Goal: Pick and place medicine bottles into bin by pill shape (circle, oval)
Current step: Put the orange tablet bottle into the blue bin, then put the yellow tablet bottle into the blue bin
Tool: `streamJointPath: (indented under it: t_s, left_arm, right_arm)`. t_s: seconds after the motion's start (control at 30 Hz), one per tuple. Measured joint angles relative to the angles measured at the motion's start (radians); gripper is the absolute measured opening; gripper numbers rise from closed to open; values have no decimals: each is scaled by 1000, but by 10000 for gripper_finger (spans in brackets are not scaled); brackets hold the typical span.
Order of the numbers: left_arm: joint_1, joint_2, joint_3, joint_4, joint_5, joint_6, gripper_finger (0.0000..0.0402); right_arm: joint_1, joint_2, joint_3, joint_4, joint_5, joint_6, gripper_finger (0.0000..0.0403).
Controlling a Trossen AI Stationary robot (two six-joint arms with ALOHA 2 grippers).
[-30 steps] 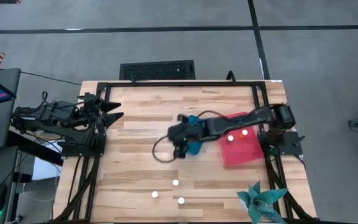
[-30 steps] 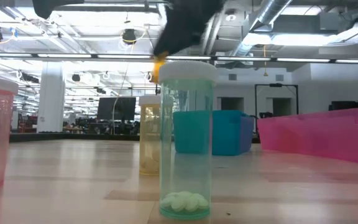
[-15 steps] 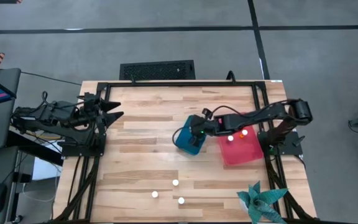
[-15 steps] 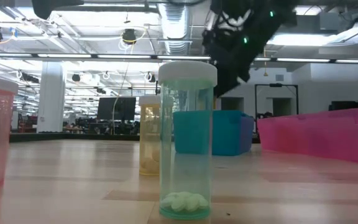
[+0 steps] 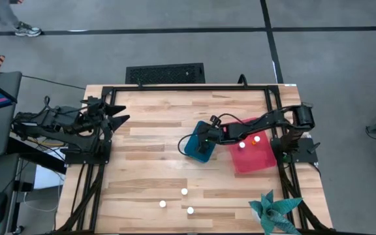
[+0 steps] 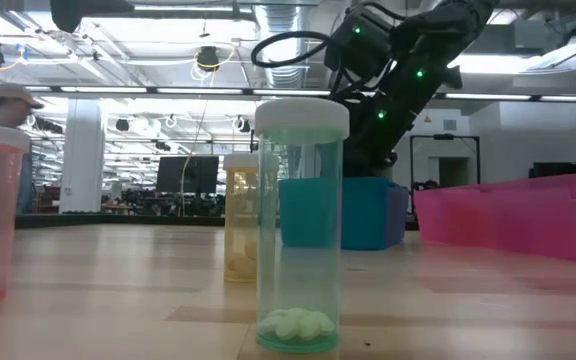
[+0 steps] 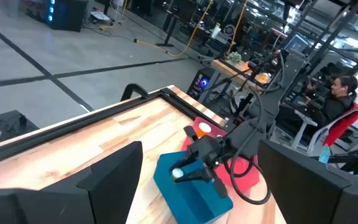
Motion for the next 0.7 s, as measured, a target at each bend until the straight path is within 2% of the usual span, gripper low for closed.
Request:
streamJointPath:
  t_s: [0.3, 0.7]
  left_arm:
    - [0, 0, 0, -1, -1, -2, 312]
    - [0, 0, 0, -1, -1, 0, 312]
  right_arm:
    - [0, 3, 0, 2, -2, 17, 141]
    - [0, -10, 2, -2, -10, 28, 243]
